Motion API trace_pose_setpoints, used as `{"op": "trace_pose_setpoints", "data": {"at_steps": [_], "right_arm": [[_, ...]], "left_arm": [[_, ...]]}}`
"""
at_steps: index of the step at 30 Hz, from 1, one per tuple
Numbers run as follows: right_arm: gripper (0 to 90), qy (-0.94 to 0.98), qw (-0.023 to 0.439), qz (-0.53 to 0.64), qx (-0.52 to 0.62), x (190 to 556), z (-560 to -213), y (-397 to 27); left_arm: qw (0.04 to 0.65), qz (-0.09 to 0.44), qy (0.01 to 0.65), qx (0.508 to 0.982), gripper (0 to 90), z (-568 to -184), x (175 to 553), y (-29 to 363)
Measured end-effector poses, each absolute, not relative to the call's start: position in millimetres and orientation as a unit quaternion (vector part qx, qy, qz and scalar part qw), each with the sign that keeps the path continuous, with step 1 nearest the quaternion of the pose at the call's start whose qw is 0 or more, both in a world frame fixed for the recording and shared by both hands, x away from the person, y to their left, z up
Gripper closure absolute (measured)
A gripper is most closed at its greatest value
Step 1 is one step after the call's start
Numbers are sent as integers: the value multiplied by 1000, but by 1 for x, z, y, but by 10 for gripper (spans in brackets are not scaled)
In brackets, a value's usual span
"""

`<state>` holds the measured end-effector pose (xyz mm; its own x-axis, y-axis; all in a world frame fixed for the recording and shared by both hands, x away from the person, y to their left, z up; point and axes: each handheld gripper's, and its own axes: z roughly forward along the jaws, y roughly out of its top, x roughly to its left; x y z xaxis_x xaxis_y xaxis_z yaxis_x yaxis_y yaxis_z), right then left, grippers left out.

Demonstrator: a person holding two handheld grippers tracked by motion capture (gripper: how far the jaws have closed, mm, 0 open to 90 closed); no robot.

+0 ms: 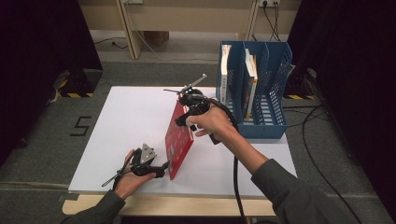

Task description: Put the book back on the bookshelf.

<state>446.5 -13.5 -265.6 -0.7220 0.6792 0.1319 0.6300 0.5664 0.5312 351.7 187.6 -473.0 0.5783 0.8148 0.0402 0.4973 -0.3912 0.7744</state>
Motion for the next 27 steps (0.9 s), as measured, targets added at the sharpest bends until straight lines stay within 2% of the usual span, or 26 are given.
{"op": "trace_pose_setpoints", "data": {"at_steps": [10, 15, 21, 27], "right_arm": [[575, 900, 57, 273, 334, 450, -264, -8], [633, 912, 71, 244, 322, 455, -262, -8], [674, 910, 47, 264, 315, 461, -260, -10], [727, 913, 52, 272, 301, 456, -246, -17]], "left_arm": [[369, 205, 412, 807, 178, -476, 354, 193], [369, 200, 422, 804, 178, -477, 356, 203], [369, 192, 455, 788, 176, -478, 365, 224], [359, 201, 472, 780, 174, -479, 371, 240]]}}
